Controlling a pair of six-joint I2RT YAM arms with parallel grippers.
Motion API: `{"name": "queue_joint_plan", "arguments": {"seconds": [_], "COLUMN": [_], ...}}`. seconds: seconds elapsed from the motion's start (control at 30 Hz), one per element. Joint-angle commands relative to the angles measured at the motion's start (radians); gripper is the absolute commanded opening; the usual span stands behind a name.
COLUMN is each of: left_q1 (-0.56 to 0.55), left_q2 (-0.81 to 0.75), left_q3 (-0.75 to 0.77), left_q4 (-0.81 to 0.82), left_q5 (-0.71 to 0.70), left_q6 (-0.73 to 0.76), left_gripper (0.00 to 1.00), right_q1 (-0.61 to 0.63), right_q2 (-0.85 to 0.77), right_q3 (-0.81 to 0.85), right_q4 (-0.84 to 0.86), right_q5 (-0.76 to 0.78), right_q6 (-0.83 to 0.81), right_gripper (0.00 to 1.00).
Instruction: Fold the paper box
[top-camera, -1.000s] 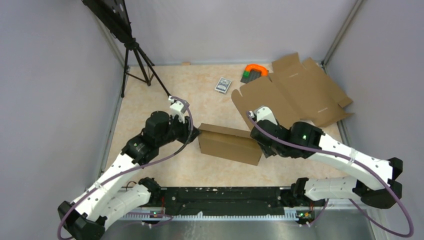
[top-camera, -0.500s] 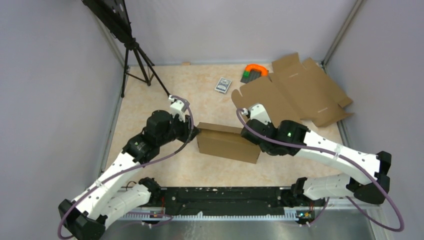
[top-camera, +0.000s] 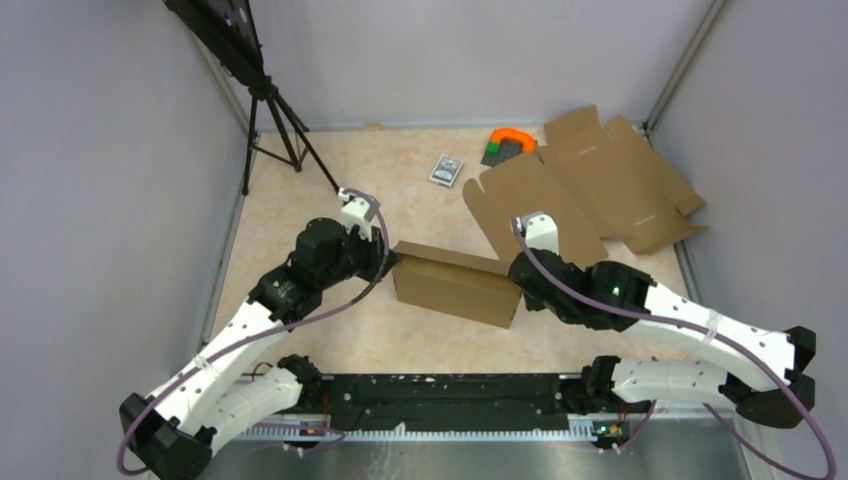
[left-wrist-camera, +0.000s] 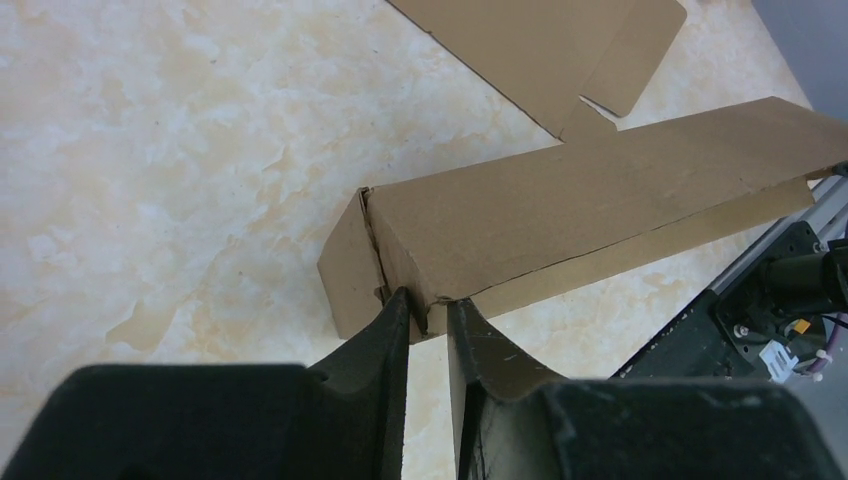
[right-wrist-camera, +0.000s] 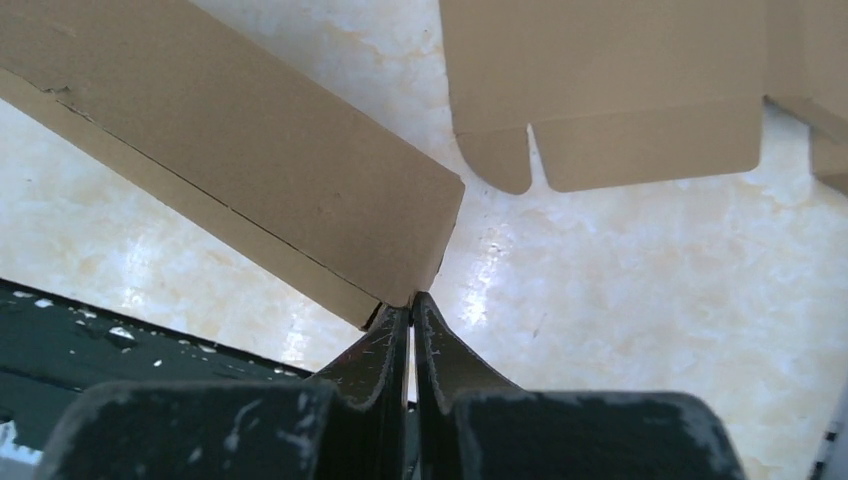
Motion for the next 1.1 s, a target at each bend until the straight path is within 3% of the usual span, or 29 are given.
{"name": "queue_joint_plan", "arguments": {"seconds": [0.0,0.13,0.3,0.47,0.6,0.87,1.07], "left_q1": [-0.006,-0.007,-0.006,-0.007,-0.006,-0.007,-0.007], "left_q2": [0.008,0.016,0.018,0.012,0.017,0.032,0.024], "left_q3": [0.010,0.015,0.021,0.024,0.031,0.040,0.036], "left_q4": [0.058,0.047,0.028,0.025,0.022,0.019,0.019], "left_q5": [-0.002,-0.019,-0.038,-0.050,-0.058,-0.058,-0.064], "left_q6": [-0.017,-0.017,-0.009,-0.005,-0.005,-0.010,-0.011], "left_gripper": [0.17,0.10,0.08,0.08,0.08,0.08,0.08], "right_q1": [0.011,0.010,0.010,0.010,0.010,0.012,0.012], "right_q2": [-0.099,-0.144,-0.122,-0.139,-0.157,-0.350,-0.357], "right_q3": [-0.097,-0.162,-0.169,-0.207,-0.237,-0.264,-0.291], "right_q4": [0.186,0.190,0.094,0.078,0.063,0.110,0.090], "right_q5": [-0.063,-0.036,0.034,0.118,0.175,0.144,0.179], "right_q6": [0.131,0.197,0.267,0.323,0.376,0.307,0.301], "right_gripper": [0.04,0.28,0.39,0.40,0.34,0.42,0.38]}}
